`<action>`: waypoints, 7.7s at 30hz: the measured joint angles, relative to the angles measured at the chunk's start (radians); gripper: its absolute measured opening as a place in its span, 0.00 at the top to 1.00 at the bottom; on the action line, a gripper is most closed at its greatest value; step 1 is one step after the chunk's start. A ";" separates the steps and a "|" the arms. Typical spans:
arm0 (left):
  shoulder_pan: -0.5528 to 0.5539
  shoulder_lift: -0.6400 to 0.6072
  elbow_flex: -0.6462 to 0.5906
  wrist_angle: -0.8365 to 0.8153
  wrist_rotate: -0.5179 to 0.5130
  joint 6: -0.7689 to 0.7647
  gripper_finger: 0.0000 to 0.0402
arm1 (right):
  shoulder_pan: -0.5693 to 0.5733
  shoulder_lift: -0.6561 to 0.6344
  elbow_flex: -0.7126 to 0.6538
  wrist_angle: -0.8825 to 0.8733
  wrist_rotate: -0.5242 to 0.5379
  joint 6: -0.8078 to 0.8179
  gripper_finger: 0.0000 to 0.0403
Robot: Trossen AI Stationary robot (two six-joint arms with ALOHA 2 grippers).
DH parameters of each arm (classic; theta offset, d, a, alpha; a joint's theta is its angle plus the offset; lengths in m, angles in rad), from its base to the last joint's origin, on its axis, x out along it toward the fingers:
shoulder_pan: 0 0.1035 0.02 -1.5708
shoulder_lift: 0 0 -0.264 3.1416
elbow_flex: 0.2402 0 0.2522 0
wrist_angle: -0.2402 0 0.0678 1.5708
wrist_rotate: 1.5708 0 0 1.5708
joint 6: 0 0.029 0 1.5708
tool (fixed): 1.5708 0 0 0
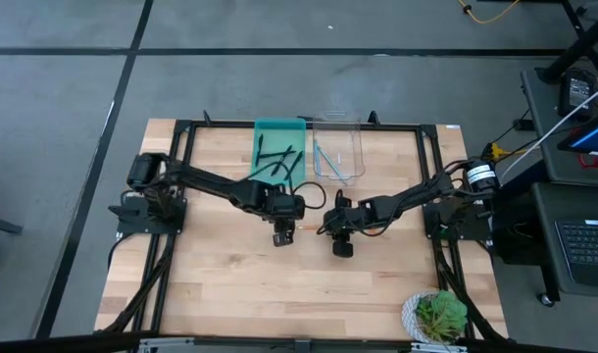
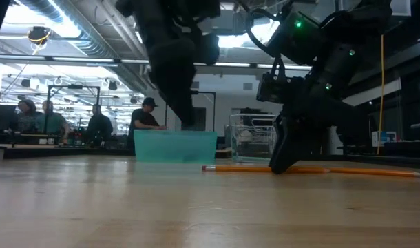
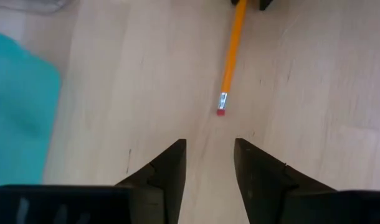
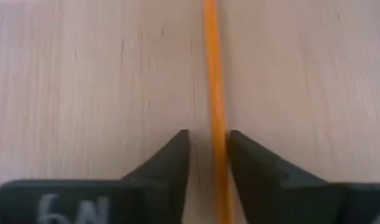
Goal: Sort pens & pencils
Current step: Put the bottom yellow pencil into the transparent bin
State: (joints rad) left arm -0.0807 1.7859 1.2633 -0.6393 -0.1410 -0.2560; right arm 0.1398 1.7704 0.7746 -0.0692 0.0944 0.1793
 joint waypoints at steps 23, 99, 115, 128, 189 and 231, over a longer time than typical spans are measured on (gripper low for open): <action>0.000 -0.033 0.000 -0.036 -0.034 0.001 0.69 | -0.022 -0.157 -0.011 -0.169 -0.074 0.107 1.00; 0.004 -0.032 -0.001 -0.003 -0.084 -0.004 0.69 | 0.293 -0.130 -0.003 -0.406 -0.012 0.370 0.97; 0.004 -0.032 -0.001 -0.003 -0.086 -0.004 0.69 | 0.269 -0.188 -0.010 -0.397 -0.012 0.392 1.00; -0.034 -0.032 -0.001 0.039 -0.025 -0.007 0.69 | 0.269 -0.157 -0.026 -0.373 0.007 0.396 1.00; -0.066 0.225 0.000 0.398 0.121 0.006 0.52 | 0.268 -0.152 -0.029 -0.363 -0.006 0.397 1.00; -0.063 0.225 0.032 0.379 0.120 0.122 0.96 | 0.268 -0.150 -0.016 -0.377 -0.009 0.393 0.99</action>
State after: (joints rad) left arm -0.1440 2.0106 1.2953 -0.2607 -0.0207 -0.1336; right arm 0.4076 1.6209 0.7586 -0.4459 0.0856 0.5720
